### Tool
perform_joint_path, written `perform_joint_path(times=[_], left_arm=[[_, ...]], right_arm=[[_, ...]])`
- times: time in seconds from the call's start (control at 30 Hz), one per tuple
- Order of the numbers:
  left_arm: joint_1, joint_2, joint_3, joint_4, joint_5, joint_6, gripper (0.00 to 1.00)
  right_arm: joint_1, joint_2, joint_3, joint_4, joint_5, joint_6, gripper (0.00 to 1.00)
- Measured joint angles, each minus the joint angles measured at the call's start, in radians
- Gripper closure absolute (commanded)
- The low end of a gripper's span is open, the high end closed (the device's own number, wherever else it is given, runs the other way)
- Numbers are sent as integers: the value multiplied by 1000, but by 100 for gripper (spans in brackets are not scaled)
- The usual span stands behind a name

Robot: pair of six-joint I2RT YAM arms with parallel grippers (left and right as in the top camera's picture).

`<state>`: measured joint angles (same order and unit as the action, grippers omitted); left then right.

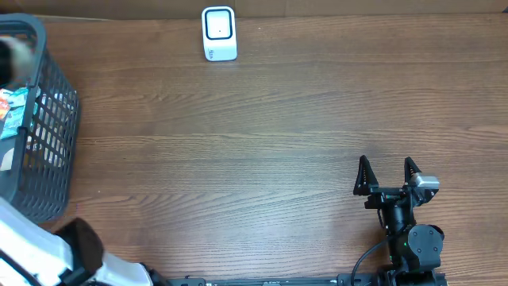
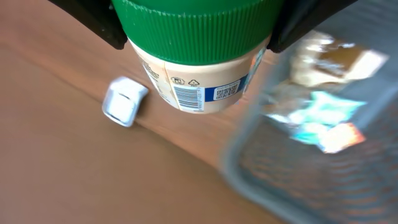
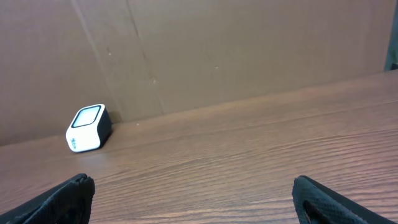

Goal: Scan the item barcode
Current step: 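Carry the jar to the table center and release it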

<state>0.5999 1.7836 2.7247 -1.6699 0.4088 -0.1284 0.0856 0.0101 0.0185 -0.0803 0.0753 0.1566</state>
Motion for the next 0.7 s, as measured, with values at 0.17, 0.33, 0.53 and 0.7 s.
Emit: perform_joint_path(times=[0.17, 0.33, 0.53, 0.7], left_arm=[[-293, -23, -78, -21, -9, 8, 70], [-607, 4, -372, -13, -106, 9, 70], [-824, 79, -688, 143, -185, 16, 70], [-916, 141, -909, 341, -209, -2, 70]], right_arm=[[0, 0, 0, 0, 0, 0, 0], [0, 0, 0, 1, 0, 0, 0], [0, 0, 0, 0, 0, 0, 0], [0, 0, 0, 0, 0, 0, 0]])
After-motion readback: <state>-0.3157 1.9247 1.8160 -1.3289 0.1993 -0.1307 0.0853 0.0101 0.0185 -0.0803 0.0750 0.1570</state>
